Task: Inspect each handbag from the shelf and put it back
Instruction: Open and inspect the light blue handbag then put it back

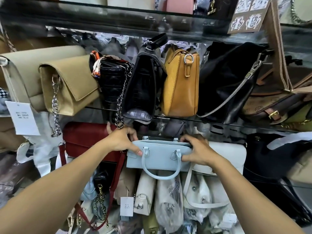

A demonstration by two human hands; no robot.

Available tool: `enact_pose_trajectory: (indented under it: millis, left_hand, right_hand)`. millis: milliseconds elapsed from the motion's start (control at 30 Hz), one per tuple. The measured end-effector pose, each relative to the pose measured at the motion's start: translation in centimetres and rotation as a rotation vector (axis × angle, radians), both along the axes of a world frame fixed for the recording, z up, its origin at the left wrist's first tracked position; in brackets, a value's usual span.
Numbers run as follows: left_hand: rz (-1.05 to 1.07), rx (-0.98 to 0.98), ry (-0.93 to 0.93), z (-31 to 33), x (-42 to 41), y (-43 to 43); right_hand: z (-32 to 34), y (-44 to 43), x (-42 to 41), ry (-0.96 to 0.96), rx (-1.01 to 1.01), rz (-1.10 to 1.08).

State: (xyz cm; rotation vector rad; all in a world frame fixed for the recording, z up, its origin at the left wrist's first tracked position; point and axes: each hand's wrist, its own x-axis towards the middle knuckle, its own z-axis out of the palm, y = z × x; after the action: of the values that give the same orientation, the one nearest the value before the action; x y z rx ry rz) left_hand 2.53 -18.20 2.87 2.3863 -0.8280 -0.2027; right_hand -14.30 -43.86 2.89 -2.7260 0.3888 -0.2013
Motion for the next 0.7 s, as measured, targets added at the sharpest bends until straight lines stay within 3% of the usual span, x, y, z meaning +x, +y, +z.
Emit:
enact_pose_trajectory:
  millis: [100,233,300,500,700]
  left_hand:
    - [-0.054,0.095,-0.040,0.3,-0.2,0.3]
    - [-0.085,0.371,-0.252,-0.5,-0.2,0.4]
    - [-0.091,0.416,-0.301,-0.9,-0.2,0.4]
    - [-0.188,0.545,-0.217,0.1,-0.1,0.5]
    - [-0.220,0.518,-0.184,0.6,0.0,1.1]
  right_hand:
    - [0.3,0.7,-0.2,0.095,-0.093,-0.010]
    - [0.0,0.8,0.2,0.076,-0.111,-0.027]
    - [-0.2,0.8,0.2,0.060,-0.092,-0.033]
    - [-0.1,0.2,-0.4,0.031,-0.065,0.035]
    - [-0.5,-0.4,-0.8,-0.040,0.056,0.089]
